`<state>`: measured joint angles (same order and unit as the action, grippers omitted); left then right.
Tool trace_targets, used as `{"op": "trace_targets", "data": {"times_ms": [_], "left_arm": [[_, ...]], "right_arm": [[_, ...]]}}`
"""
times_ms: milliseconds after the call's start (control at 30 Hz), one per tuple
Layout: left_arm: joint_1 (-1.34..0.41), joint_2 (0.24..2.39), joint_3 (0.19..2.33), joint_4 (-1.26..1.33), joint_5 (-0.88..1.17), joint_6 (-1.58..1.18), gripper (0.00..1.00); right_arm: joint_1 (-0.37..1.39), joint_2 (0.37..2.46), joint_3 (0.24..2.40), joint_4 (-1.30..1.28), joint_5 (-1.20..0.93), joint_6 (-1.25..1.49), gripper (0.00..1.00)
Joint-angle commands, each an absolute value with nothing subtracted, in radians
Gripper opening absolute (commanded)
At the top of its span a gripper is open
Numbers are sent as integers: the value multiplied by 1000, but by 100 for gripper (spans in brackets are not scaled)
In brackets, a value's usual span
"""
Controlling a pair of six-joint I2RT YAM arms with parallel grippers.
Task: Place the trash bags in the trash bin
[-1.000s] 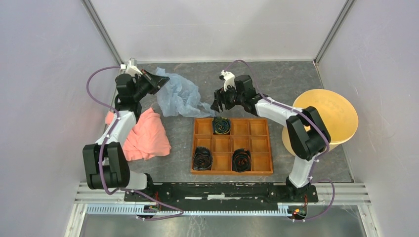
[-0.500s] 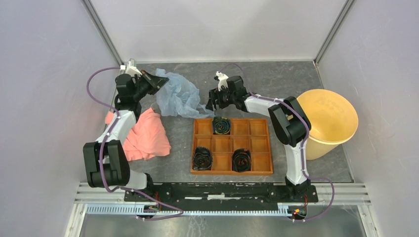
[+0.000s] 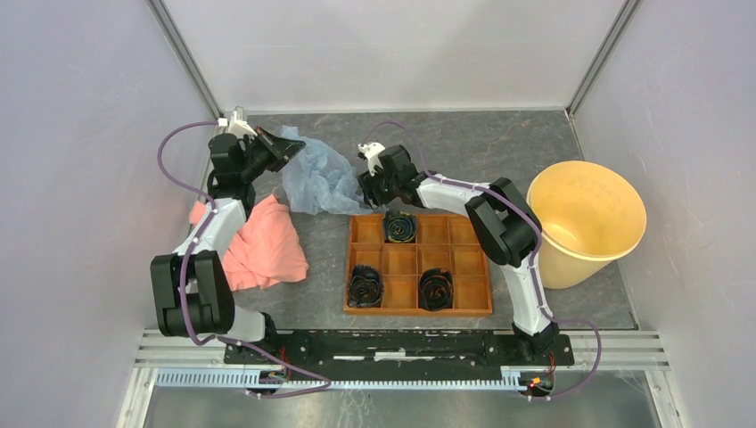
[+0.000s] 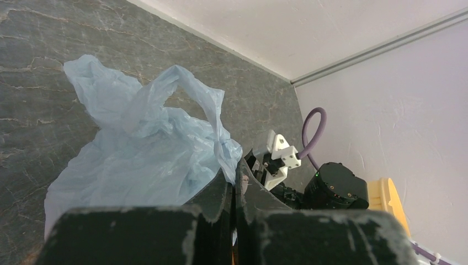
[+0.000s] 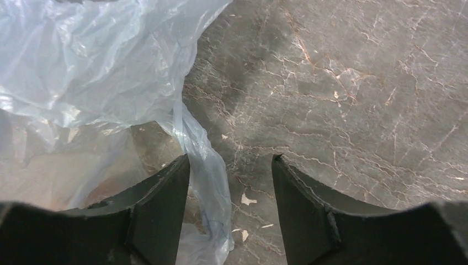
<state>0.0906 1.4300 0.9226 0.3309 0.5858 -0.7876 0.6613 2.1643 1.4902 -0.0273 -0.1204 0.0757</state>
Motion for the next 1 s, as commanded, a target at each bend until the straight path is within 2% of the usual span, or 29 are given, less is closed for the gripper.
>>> {"op": "trace_targets", "data": {"times_ms": [0,33,100,167,400,500,633,767,900,967], "left_arm": [[98,1424,939,362,611,-795,2],[98,1425,939,362,611,-795,2],[97,1421,940,362,611,-795,2],[98,1418,941,357,611,-788,2],[97,1394,962,273,557,-719,3],[101,1380,979,228,533,-674,3],[103,1333,1002,127,428,-575,6],[94,1352,1039,32,354,-518,11],[95,1461,1111,-99,322,-542,3],[101,1549,1191,-195,328,-585,2]], "right_arm": [[665,2183,1528,-47,-50,23,62],[666,2188,1529,-47,-50,25,55],[666,2193,1535,-47,-25,38,22],[663,2181,1545,-48,18,48,1],[599,1916,1554,-65,220,60,0],[552,1753,1451,-9,310,62,0],[492,1595,1276,63,293,87,0],[473,1609,1228,56,189,123,0],[462,1688,1310,10,151,151,0],[453,1742,1425,-46,144,159,0]]}}
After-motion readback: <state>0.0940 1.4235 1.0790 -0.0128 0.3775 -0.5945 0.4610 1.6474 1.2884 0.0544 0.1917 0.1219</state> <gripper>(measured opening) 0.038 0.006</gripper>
